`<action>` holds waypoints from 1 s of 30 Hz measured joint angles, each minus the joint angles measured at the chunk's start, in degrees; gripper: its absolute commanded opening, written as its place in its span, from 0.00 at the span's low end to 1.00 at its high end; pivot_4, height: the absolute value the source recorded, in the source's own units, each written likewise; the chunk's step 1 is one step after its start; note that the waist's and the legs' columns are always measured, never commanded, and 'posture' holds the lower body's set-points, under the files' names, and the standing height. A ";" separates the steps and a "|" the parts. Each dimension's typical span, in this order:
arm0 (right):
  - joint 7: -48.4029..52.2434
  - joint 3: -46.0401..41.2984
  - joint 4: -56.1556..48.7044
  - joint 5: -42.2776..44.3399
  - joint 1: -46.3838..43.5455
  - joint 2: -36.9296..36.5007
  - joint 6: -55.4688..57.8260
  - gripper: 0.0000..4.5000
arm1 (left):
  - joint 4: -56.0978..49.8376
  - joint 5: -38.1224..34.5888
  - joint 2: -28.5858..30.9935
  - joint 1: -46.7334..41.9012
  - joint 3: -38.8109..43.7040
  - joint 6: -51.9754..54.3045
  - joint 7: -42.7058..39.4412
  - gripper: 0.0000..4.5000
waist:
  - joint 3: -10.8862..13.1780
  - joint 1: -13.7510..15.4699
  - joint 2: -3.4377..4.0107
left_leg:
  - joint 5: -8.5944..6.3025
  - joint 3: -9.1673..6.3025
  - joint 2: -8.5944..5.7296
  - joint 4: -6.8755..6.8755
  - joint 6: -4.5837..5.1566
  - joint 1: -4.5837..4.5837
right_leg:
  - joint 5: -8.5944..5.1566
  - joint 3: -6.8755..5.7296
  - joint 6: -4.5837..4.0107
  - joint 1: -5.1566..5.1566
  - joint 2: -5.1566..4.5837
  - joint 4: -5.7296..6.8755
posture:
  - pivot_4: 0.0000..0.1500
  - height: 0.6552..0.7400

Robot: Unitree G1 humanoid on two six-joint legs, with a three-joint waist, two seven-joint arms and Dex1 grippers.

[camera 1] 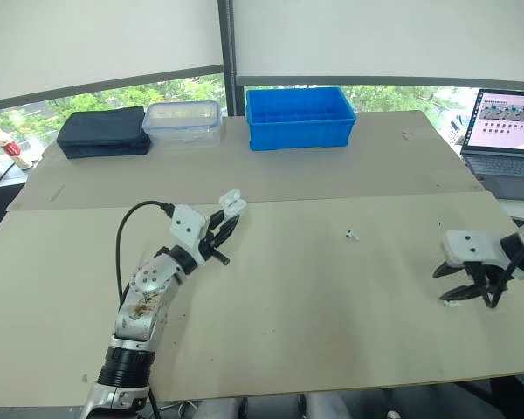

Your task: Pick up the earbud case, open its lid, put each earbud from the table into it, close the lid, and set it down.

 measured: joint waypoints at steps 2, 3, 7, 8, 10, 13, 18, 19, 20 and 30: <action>0.02 0.70 0.47 -0.40 1.34 -0.35 -2.92 0.54 | -0.05 0.32 -0.01 0.35 0.00 -0.01 0.07 0.13 | 0.00 0.10 0.00 | -0.01 0.02 0.00 0.00 0.02 0.01 | 0.00 0.02 0.00 0.00 0.00 -0.01 | 1.00 1.00; 0.03 0.86 0.72 -0.74 1.63 -0.36 -4.17 0.54 | -0.05 0.42 0.00 0.74 0.02 -0.02 0.13 0.13 | 0.00 0.19 0.00 | -0.02 0.06 0.00 0.00 0.03 0.01 | 0.00 0.06 0.00 -0.01 0.00 -0.01 | 1.00 1.00; 0.00 0.88 3.09 -3.04 1.86 -0.48 -10.37 0.54 | -0.10 0.72 -0.05 0.99 -0.03 -0.02 0.18 0.13 | 0.00 0.42 0.00 | -0.03 0.12 0.00 0.00 0.05 0.09 | 0.00 0.11 0.01 0.01 0.01 0.01 | 1.00 1.00; -0.05 0.93 4.22 -3.88 1.83 -0.47 -12.00 0.54 | -0.18 0.91 -0.05 1.00 -0.04 -0.02 0.18 0.13 | 0.00 0.46 0.00 | -0.04 0.13 0.00 0.00 0.06 0.09 | 0.00 0.12 0.01 0.01 0.01 0.02 | 1.00 1.00; -0.15 1.02 5.95 -5.20 1.70 -0.38 -14.02 0.54 | -0.34 1.16 0.01 1.10 -0.04 -0.02 0.16 0.13 | 0.00 0.49 0.00 | -0.04 0.15 0.00 0.00 0.06 0.11 | 0.00 0.14 0.01 0.01 0.01 0.02 | 1.00 1.00; -0.42 1.04 8.08 -6.84 1.02 0.20 -16.03 0.54 | -0.49 1.18 0.07 1.59 -0.09 -0.02 -0.07 0.13 | 0.00 0.49 0.00 | -0.04 0.20 0.00 -0.01 0.06 0.14 | 0.01 0.19 0.01 0.01 0.03 0.04 | 1.00 1.00; -1.25 1.15 11.01 -9.07 -0.21 1.67 -19.68 0.54 | -0.61 1.18 0.25 1.66 -0.11 -0.01 -0.20 0.13 | 0.00 0.45 0.00 | -0.04 0.26 0.01 -0.02 0.07 0.18 | 0.00 0.28 0.01 0.01 0.04 0.06 | 1.00 1.00; -1.44 1.18 11.31 -9.32 -0.42 1.96 -20.52 0.54 | -0.68 1.18 0.25 1.67 -0.11 -0.01 -0.21 0.13 | 0.00 0.46 0.00 | -0.04 0.28 0.01 -0.02 0.07 0.19 | 0.00 0.30 0.01 0.01 0.04 0.07 | 1.00 1.00; -1.81 1.19 11.75 -9.59 -0.63 2.27 -21.81 0.54 | -0.77 1.18 0.26 1.67 -0.11 -0.01 -0.20 0.13 | 0.00 0.45 0.00 | -0.04 0.28 0.01 -0.02 0.08 0.20 | 0.00 0.30 0.01 0.01 0.04 0.07 | 1.00 1.00; -3.28 2.79 15.29 -12.52 -2.15 3.47 -29.22 0.54 | -1.30 1.18 0.32 1.67 -0.24 0.09 -0.18 0.13 | 0.00 0.48 0.00 | -0.05 0.33 0.01 -0.02 0.09 0.24 | 0.01 0.36 0.01 0.02 0.05 0.08 | 1.00 1.00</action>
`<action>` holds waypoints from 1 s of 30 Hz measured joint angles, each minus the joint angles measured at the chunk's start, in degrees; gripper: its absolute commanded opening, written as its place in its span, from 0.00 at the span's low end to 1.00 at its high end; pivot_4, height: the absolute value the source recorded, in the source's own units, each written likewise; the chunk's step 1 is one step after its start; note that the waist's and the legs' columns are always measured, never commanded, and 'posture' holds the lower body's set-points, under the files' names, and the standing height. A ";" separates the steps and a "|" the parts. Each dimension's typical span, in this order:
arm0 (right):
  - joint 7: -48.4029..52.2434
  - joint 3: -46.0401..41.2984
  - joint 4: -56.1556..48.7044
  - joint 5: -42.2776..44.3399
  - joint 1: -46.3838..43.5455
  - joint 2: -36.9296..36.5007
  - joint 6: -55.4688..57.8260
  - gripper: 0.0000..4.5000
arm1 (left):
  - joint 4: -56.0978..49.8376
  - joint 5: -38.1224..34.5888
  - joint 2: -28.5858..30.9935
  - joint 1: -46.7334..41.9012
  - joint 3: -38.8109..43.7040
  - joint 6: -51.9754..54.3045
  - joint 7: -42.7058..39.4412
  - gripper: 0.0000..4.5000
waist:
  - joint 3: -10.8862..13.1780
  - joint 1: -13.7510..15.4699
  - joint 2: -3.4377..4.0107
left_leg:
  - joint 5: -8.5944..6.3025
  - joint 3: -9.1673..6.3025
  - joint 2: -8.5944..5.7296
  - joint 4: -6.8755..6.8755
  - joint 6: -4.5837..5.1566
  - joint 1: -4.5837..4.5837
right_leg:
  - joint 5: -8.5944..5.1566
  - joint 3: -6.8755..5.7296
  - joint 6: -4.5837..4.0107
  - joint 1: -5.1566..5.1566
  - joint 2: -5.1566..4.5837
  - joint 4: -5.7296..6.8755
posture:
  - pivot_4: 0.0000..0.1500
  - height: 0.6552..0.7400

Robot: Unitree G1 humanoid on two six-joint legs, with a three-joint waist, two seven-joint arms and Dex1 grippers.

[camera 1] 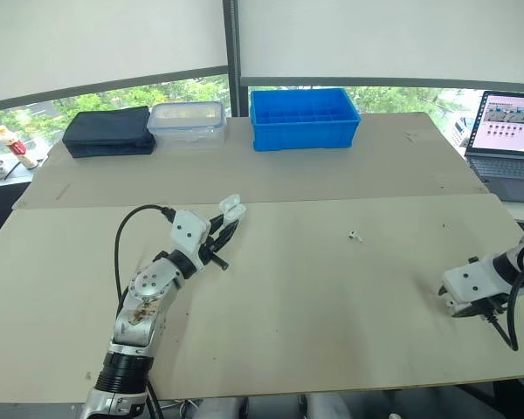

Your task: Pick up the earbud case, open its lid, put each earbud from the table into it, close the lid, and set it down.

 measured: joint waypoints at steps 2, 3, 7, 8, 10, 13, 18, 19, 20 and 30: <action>-0.14 0.34 0.71 -0.69 -0.39 0.00 -0.84 0.54 | -0.08 0.00 0.02 0.00 0.00 0.05 0.01 0.13 | 0.00 -0.03 0.00 | 0.00 0.02 0.00 -0.01 0.00 0.01 | 0.00 0.03 0.00 0.00 0.01 0.01 | 1.00 1.00; -0.29 0.46 1.16 -0.91 -0.85 0.01 -1.38 0.54 | -0.15 0.00 0.04 0.01 0.00 0.07 0.04 0.13 | 0.00 -0.04 0.00 | 0.00 0.03 0.00 -0.01 0.00 0.02 | 0.00 0.05 0.00 0.00 0.01 0.01 | 1.00 1.00; -0.48 0.69 2.06 -1.37 -2.07 0.97 -1.99 0.54 | -1.18 0.00 0.08 0.16 0.01 0.17 0.12 0.13 | 0.00 -0.05 0.00 | -0.01 0.06 0.01 -0.01 0.01 0.05 | 0.00 0.09 0.00 0.01 0.02 0.02 | 1.00 1.00; -0.46 0.87 2.30 -1.58 -2.50 1.23 -2.13 0.54 | -1.37 0.00 0.09 0.17 0.02 0.18 0.13 0.13 | 0.00 -0.06 0.00 | -0.01 0.07 0.01 -0.01 0.01 0.06 | 0.00 0.11 0.00 0.01 0.02 0.03 | 1.00 1.00; -0.50 1.07 2.81 -1.89 -3.29 1.71 -2.39 0.54 | -1.40 0.00 0.09 0.20 0.01 0.34 0.16 0.13 | 0.00 -0.06 0.00 | -0.01 0.09 0.01 -0.01 0.02 0.08 | 0.00 0.13 0.00 0.02 0.03 0.04 | 1.00 1.00; -0.49 1.39 3.25 -1.95 -3.58 1.80 -2.68 0.54 | -1.40 0.00 0.21 0.34 0.03 0.45 0.26 0.13 | 0.00 -0.02 0.00 | -0.02 0.09 0.01 -0.01 0.02 0.08 | 0.00 0.14 0.00 0.02 0.03 0.04 | 1.00 1.00; -0.47 2.02 3.87 -2.72 -4.11 1.87 -3.58 0.54 | -1.40 0.00 0.41 0.34 0.07 0.50 0.38 0.13 | 0.00 -0.02 0.00 | -0.03 0.10 0.01 -0.01 0.04 0.12 | 0.00 0.16 0.00 0.06 0.03 0.04 | 1.00 1.00; -0.46 2.13 3.92 -2.92 -4.18 1.87 -3.71 0.54 | -1.40 0.00 0.46 0.34 0.07 0.51 0.40 0.13 | 0.00 0.00 0.00 | -0.03 0.10 0.01 -0.01 0.05 0.15 | 0.00 0.15 0.00 0.09 0.03 0.03 | 1.00 1.00; -0.49 2.23 4.08 -3.03 -4.28 1.87 -3.86 0.54 | -1.40 0.00 0.47 0.34 0.08 0.52 0.41 0.13 | 0.00 0.02 0.00 | -0.03 0.10 0.01 -0.01 0.05 0.18 | 0.00 0.16 0.00 0.12 0.03 0.03 | 1.00 1.00; -0.93 2.71 6.32 -4.81 -5.41 1.85 -5.84 0.54 | -1.40 0.00 0.57 0.34 0.12 0.52 0.45 0.13 | 0.00 0.04 0.00 | -0.04 0.11 0.00 0.00 0.07 0.23 | 0.00 0.16 0.01 0.20 0.03 0.00 | 1.00 1.00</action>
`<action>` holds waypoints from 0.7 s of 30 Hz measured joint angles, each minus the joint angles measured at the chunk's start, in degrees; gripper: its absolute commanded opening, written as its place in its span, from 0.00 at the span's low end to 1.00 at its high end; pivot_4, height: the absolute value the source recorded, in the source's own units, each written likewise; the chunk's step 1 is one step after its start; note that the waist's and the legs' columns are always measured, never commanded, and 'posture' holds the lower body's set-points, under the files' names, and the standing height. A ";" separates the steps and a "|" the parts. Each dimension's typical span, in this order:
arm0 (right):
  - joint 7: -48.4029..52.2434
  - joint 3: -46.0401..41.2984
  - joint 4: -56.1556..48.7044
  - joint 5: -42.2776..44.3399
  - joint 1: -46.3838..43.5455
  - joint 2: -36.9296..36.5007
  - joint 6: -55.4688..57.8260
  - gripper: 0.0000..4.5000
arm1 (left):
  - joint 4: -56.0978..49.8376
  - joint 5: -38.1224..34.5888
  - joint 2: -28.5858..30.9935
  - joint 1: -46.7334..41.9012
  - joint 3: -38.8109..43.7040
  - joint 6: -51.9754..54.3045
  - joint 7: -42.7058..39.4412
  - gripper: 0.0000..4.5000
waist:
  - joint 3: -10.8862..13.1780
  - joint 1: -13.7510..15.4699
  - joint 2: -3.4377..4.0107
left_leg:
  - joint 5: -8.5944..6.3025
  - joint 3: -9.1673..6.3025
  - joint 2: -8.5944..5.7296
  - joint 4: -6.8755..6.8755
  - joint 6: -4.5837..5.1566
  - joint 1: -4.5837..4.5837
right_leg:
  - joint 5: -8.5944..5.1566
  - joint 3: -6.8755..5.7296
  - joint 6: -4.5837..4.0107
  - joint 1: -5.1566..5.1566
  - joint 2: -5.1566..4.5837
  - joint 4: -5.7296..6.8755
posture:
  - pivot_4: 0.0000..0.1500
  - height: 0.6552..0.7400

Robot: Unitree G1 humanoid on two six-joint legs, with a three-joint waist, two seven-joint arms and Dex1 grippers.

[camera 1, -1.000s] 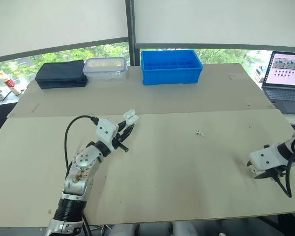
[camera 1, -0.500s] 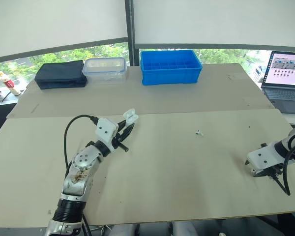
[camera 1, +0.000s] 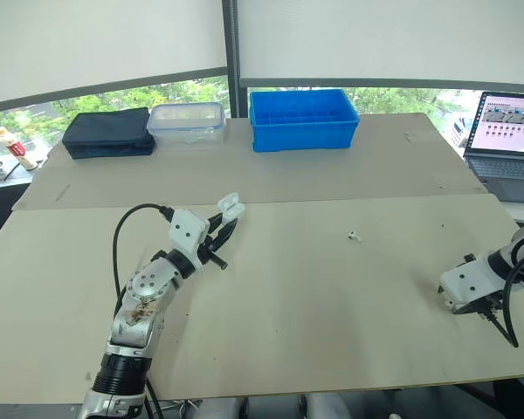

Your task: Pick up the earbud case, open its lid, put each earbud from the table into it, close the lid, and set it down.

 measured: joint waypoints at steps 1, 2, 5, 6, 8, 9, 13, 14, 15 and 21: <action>0.01 0.00 0.07 0.02 0.00 0.00 -0.02 0.54 | 0.00 0.00 0.00 0.00 0.01 0.00 0.00 0.13 | 0.00 0.00 0.00 | 0.00 0.00 0.00 0.00 0.00 0.00 | 0.00 0.00 0.00 0.01 0.00 0.00 | 1.00 1.00; 0.03 -0.01 0.08 0.08 0.00 0.00 -0.01 0.54 | 0.00 0.00 0.00 0.00 0.01 0.00 0.00 0.13 | 0.00 0.01 0.00 | 0.00 0.00 0.00 0.00 0.00 0.01 | 0.00 0.00 0.00 0.01 0.00 0.00 | 1.00 1.00; 0.03 -0.03 0.05 0.36 0.01 0.00 -0.01 0.54 | 0.00 0.00 0.00 0.00 0.02 0.00 0.02 0.13 | 0.00 0.00 0.00 | 0.00 0.00 0.00 0.00 0.01 0.01 | 0.00 0.00 0.00 0.01 0.00 0.00 | 1.00 1.00; 0.03 -0.03 0.06 0.55 0.01 0.00 -0.01 0.54 | 0.00 0.00 0.00 -0.01 0.02 0.00 0.03 0.13 | 0.00 0.00 0.00 | -0.01 0.00 0.00 0.00 0.01 0.01 | 0.00 0.00 0.00 0.01 0.00 0.00 | 1.00 1.00; -0.03 -0.03 0.06 0.66 0.02 0.01 -0.02 0.42 | 0.00 0.00 0.00 -0.01 0.04 0.00 0.06 0.13 | 0.00 -0.02 0.00 | -0.01 0.00 0.00 0.00 0.01 0.01 | 0.00 0.00 0.00 0.01 0.00 0.00 | 1.00 1.00; 0.00 -0.02 0.07 0.66 0.06 0.01 -0.12 0.37 | 0.00 0.00 0.00 -0.01 0.05 0.00 0.07 0.13 | 0.00 -0.04 0.00 | -0.01 0.00 0.01 0.00 0.01 0.01 | 0.00 0.00 0.00 0.01 0.00 0.00 | 1.00 1.00; -0.23 0.01 0.13 0.58 0.10 0.03 -1.24 0.09 | 0.00 0.00 0.00 -0.02 0.18 0.00 0.25 0.13 | 0.00 -0.32 0.00 | -0.02 0.03 0.01 0.00 0.03 0.05 | 0.00 0.05 0.00 0.04 0.01 0.00 | 1.00 1.00; -0.36 0.01 0.13 0.60 0.09 0.06 -1.33 0.09 | 0.00 0.00 0.00 -0.06 0.18 0.00 0.30 0.13 | 0.00 -0.43 0.00 | -0.02 0.03 0.02 -0.01 0.03 0.07 | 0.00 0.06 0.00 0.05 0.01 0.00 | 1.00 1.00; -0.41 0.01 0.15 0.59 0.08 0.07 -1.46 0.09 | 0.00 0.00 0.00 -0.08 0.18 0.00 0.35 0.13 | 0.00 -0.47 0.00 | -0.02 0.03 0.03 -0.01 0.04 0.08 | 0.00 0.06 0.00 0.06 0.02 0.00 | 1.00 1.00; -0.38 0.00 0.33 0.62 0.02 0.12 -1.80 0.09 | 0.00 0.00 0.00 -0.08 0.18 0.00 0.47 0.13 | 0.00 -0.51 0.00 | -0.04 0.04 0.02 -0.01 0.06 0.07 | 0.00 0.06 0.01 0.07 0.02 -0.02 | 1.00 1.00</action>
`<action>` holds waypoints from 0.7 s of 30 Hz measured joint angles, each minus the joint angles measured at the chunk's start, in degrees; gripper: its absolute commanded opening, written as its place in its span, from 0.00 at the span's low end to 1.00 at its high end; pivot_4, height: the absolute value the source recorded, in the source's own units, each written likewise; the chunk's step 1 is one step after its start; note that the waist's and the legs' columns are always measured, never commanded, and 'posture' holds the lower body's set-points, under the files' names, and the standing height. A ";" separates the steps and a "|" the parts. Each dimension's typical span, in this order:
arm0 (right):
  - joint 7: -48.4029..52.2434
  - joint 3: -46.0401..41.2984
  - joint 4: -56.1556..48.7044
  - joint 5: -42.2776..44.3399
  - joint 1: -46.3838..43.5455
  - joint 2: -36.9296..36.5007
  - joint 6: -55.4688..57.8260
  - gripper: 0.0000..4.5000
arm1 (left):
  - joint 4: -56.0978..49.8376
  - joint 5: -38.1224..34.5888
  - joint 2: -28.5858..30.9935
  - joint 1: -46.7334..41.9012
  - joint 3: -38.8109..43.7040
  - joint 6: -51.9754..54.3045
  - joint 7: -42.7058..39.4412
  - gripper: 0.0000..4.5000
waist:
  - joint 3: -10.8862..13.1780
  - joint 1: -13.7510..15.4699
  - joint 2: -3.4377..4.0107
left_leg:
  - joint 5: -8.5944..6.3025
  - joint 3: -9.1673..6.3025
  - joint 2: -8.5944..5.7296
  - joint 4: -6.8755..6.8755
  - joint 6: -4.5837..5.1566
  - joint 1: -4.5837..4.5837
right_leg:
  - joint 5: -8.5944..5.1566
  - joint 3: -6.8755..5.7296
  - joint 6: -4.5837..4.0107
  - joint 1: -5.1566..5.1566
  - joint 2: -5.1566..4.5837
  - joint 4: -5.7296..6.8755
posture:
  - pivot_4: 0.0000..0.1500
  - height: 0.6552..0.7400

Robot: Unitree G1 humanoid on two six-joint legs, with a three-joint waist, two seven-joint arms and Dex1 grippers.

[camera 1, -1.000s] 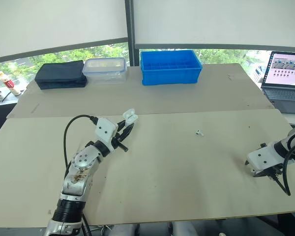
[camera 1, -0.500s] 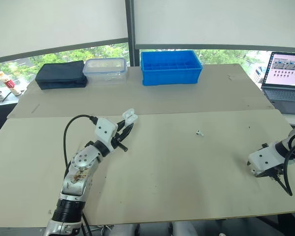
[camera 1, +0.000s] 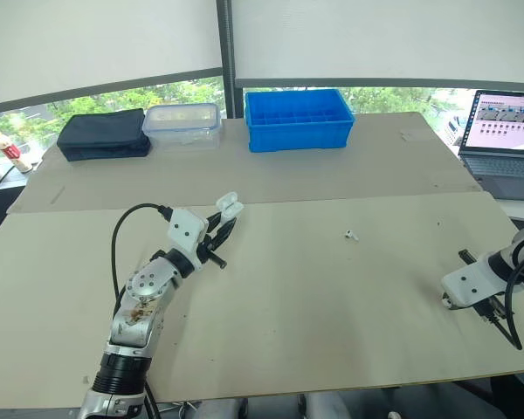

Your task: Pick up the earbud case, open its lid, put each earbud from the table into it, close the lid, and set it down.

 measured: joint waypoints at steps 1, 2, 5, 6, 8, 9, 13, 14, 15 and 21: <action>0.22 -0.03 -0.10 0.21 -0.01 0.07 0.30 0.09 | 0.00 0.00 0.00 0.00 0.00 0.00 0.00 0.13 | 0.00 -0.02 0.00 | 0.00 0.00 0.00 0.00 0.00 0.00 | 0.00 0.00 0.00 0.00 0.00 0.00 | 1.00 1.00; 1.08 -0.20 -0.49 1.33 0.03 0.42 1.91 0.09 | 0.00 0.00 0.01 0.00 0.00 0.00 0.00 0.13 | 0.00 -0.08 0.00 | 0.00 0.00 0.01 0.00 0.00 0.00 | 0.00 0.00 0.00 0.00 0.01 0.00 | 1.00 1.00; 4.34 -2.52 -8.47 9.47 2.18 3.58 16.45 0.09 | 0.04 0.00 0.00 -0.12 0.00 -0.01 -0.03 0.13 | 0.00 -0.44 0.00 | -0.06 -0.01 0.07 -0.01 0.11 0.00 | 0.00 0.07 0.00 -0.01 0.05 0.00 | 1.00 1.00; 4.45 -2.91 -11.11 11.92 2.39 4.80 21.30 0.09 | 0.07 0.00 0.01 -0.17 0.02 -0.01 -0.02 0.13 | 0.00 -0.53 0.00 | -0.14 -0.01 0.08 -0.01 0.23 -0.01 | 0.00 0.10 -0.01 -0.02 0.05 0.02 | 1.00 1.00; 3.83 -5.34 -21.04 19.65 2.45 8.61 42.24 0.09 | 0.17 0.00 -0.09 -0.33 -0.03 -0.04 -0.05 0.13 | 0.00 -0.65 0.01 | -0.16 -0.01 0.08 0.00 0.27 -0.06 | 0.00 0.21 -0.01 -0.13 0.04 0.07 | 1.00 1.00; 2.27 -6.66 -26.12 23.47 1.52 10.80 53.07 0.09 | 0.18 0.00 -0.25 -0.51 -0.21 -0.06 -0.10 0.13 | 0.00 -0.53 0.01 | -0.17 -0.02 0.07 0.01 0.28 -0.10 | 0.00 0.22 -0.01 -0.20 0.02 0.11 | 1.00 1.00; -8.40 -13.43 -37.12 34.22 -3.61 19.02 81.02 0.09 | 0.69 0.00 -0.69 -0.95 -0.63 -0.17 -0.38 0.13 | 0.00 0.50 0.01 | -0.17 -0.02 0.03 0.03 0.27 -0.23 | 0.01 0.19 0.00 -0.34 -0.02 0.11 | 1.00 1.00; -12.41 -15.82 -39.36 36.97 -5.15 22.47 86.82 0.09 | 1.19 0.00 -1.06 -1.20 -0.82 -0.18 -0.48 0.13 | -0.01 0.58 0.01 | -0.17 -0.02 0.02 0.03 0.27 -0.24 | 0.01 0.20 0.01 -0.36 -0.02 0.12 | 1.00 1.00; -15.20 -16.94 -40.98 38.75 -6.15 24.65 90.11 0.09 | 1.52 0.00 -1.42 -1.50 -1.19 -0.18 -0.58 0.13 | 0.00 0.75 0.01 | -0.17 -0.03 0.01 0.03 0.28 -0.27 | 0.02 0.17 0.01 -0.36 -0.03 0.12 | 1.00 1.00; -36.95 -24.80 -46.53 44.08 -8.80 42.89 100.45 0.09 | 2.48 0.00 -4.64 -3.72 -2.56 -0.58 -0.68 0.13 | -0.02 1.00 -0.01 | -0.09 -0.06 -0.10 0.08 0.15 -0.37 | 0.06 0.13 0.07 -0.44 -0.07 0.22 | 1.00 1.00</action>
